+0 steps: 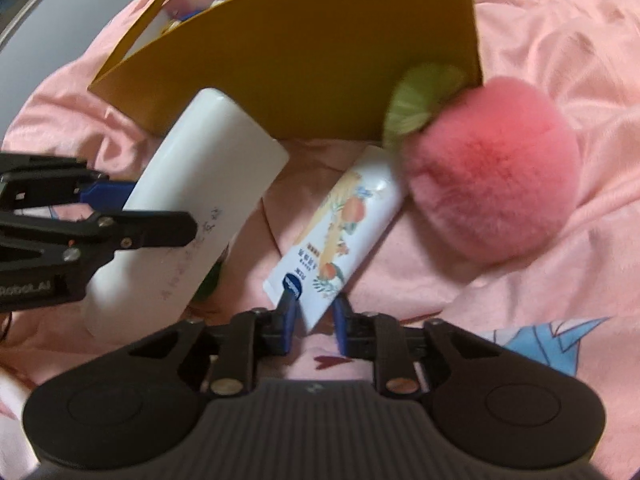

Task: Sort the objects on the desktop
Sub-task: 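Grasp the white lotion tube with the right tool while the left tool holds the cylinder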

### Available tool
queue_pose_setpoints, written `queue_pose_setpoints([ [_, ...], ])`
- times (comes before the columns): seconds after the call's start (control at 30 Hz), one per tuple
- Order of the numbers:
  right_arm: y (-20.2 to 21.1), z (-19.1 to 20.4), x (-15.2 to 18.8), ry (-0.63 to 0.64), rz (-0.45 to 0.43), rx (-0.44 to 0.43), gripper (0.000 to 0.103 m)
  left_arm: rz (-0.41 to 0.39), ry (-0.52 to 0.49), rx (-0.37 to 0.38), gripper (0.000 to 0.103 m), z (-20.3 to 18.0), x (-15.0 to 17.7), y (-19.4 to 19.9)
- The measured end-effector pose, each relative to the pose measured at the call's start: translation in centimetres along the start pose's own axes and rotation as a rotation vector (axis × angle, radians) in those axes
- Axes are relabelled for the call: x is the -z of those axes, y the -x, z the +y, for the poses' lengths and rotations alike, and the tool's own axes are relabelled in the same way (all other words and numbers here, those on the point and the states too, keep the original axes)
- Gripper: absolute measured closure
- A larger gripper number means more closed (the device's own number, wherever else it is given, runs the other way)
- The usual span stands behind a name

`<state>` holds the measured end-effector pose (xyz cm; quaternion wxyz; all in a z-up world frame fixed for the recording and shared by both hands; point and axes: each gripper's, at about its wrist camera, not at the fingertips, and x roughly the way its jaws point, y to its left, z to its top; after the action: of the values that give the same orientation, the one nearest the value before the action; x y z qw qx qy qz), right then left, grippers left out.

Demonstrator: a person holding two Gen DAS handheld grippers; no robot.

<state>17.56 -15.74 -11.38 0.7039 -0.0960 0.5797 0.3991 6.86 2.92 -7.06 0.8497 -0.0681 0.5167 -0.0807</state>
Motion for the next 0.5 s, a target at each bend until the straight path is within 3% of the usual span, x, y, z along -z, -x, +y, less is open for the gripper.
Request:
queue_pose_setpoints([
  [0.23, 4.0, 0.5, 0.4, -0.02, -0.113, -0.001, 0.097, -0.031, -0.003, -0.015, 0.071, 0.0, -0.1, 1.7],
  [0.5, 7.3, 1.7, 0.5, 0.039, -0.2, 0.057, 0.098, -0.076, -0.005, -0.015, 0.071, -0.1, -0.8, 3.2],
])
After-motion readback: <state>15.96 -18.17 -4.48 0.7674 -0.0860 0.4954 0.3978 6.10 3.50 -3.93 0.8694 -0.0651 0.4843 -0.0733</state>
